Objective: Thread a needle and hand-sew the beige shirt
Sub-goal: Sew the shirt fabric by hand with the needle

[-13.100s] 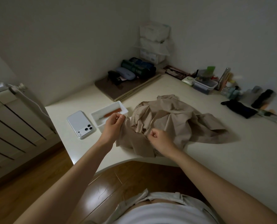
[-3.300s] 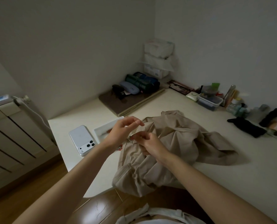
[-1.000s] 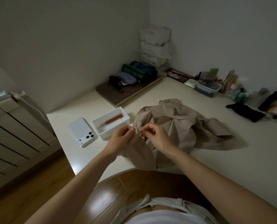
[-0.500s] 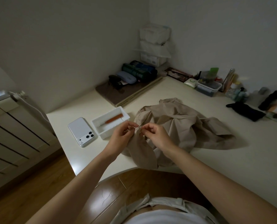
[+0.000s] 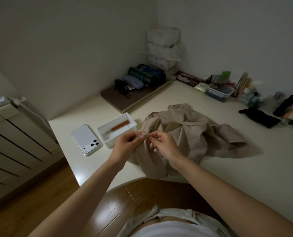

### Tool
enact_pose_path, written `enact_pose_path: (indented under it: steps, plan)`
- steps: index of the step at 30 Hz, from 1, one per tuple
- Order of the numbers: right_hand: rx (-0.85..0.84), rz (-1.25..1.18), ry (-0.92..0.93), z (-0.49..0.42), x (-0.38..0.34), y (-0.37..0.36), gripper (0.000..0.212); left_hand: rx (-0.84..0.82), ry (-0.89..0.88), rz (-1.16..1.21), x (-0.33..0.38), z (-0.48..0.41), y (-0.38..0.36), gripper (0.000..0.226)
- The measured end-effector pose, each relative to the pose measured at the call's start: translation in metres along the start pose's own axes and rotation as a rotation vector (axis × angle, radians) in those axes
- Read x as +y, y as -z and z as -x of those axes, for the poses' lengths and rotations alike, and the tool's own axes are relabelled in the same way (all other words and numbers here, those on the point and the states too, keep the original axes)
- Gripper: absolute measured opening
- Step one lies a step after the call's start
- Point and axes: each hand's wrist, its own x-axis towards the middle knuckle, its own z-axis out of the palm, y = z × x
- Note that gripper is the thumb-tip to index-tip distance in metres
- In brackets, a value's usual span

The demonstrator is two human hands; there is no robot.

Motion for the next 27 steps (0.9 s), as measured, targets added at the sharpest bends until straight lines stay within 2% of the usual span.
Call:
enact_pose_path:
  steps: [4,14,20,27]
  plan:
    - [0.043,0.012,-0.003,0.001,0.003,-0.001,0.014,0.027,0.039,0.014,0.001,-0.002,-0.001,0.009]
    - [0.072,0.086,0.059,0.003,0.011,-0.006,0.006,0.049,0.095,0.008,-0.004,0.001,-0.002,0.005]
    - [-0.025,0.042,0.05,0.004,0.006,-0.002,0.012,0.093,0.05,-0.003,-0.002,-0.001,-0.001,0.009]
    - [0.067,0.291,0.195,0.007,0.009,0.001,0.015,0.138,0.037,0.007,0.001,-0.003,0.001,0.005]
